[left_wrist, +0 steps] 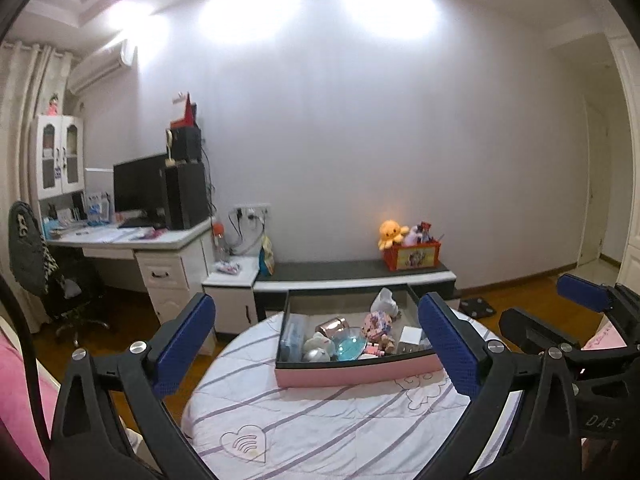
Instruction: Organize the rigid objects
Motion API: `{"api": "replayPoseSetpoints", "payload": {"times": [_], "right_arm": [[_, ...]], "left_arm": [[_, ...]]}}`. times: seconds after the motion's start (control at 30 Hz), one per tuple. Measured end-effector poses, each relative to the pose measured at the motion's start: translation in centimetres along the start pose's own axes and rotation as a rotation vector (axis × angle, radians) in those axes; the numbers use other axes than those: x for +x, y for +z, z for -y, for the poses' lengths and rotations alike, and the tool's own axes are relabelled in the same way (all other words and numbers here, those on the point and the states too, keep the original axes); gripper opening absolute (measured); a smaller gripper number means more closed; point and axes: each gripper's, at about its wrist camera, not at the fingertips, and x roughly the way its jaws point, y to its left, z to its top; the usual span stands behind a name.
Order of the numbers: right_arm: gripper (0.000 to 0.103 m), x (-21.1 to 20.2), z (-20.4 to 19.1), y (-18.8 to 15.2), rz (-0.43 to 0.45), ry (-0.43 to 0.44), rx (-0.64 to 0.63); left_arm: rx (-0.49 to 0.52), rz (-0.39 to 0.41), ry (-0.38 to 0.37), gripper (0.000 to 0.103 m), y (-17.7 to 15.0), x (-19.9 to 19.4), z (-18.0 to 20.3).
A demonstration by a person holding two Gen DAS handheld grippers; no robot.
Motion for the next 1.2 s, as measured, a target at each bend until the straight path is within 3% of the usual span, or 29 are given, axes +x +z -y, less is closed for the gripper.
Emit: {"api": "replayPoseSetpoints", "payload": {"times": [0.4, 0.7, 1.2], "right_arm": [[0.094, -7.6, -1.6, -0.7, 0.091, 0.018, -0.015], [0.094, -9.6, -1.8, -0.9, 0.135, -0.007, -0.014], [0.094, -9.4, -2.3, -1.1, 0.139, -0.028, -0.023]], "left_arm": [[0.037, 0.116, 0.062, 0.103, 0.4, -8.1, 0.7], [0.000, 0.116, 0.014, 0.103, 0.3, -8.4, 0.7], [0.003, 0.120, 0.027, 0.103, -0.1, -8.5, 0.7]]}}
